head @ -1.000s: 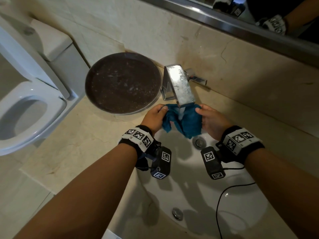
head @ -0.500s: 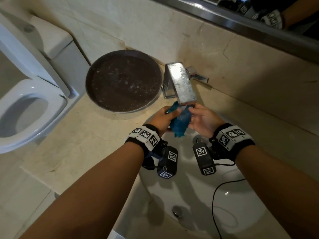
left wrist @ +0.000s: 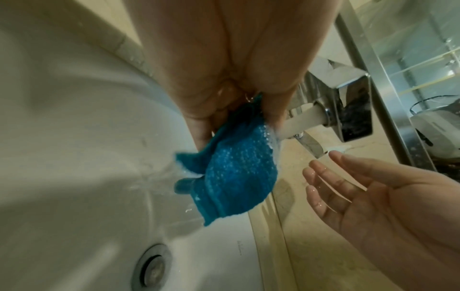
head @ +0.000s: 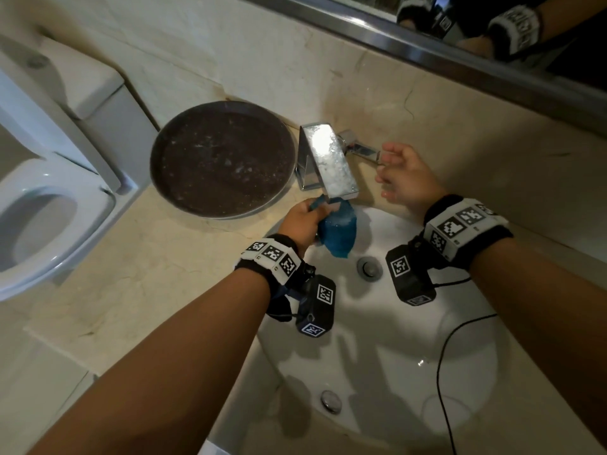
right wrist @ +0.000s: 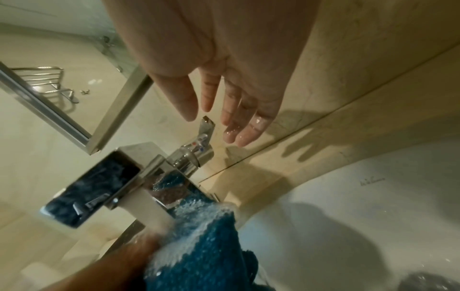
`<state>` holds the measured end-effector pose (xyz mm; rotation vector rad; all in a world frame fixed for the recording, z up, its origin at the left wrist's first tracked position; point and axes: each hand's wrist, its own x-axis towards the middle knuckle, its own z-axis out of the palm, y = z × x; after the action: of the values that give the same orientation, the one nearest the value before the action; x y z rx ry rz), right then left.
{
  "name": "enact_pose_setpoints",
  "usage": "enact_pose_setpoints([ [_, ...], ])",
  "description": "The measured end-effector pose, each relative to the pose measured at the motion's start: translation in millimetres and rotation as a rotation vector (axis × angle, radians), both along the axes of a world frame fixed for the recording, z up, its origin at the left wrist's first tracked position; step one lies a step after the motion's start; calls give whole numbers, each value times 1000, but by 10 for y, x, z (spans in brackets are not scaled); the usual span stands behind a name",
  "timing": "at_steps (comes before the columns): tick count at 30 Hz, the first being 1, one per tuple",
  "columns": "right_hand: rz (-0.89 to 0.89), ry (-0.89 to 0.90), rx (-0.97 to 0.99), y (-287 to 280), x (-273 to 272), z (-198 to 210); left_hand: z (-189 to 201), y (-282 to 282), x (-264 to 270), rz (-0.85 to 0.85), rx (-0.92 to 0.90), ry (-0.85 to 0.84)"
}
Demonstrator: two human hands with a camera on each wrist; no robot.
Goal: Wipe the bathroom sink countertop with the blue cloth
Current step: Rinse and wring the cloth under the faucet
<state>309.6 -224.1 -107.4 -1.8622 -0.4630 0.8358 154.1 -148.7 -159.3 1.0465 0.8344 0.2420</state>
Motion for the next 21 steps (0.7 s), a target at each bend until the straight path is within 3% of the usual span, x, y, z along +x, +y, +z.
enact_pose_setpoints([
  [21,53,-6,-23,7,-125,23,41,80,-84,68,-70,-64],
])
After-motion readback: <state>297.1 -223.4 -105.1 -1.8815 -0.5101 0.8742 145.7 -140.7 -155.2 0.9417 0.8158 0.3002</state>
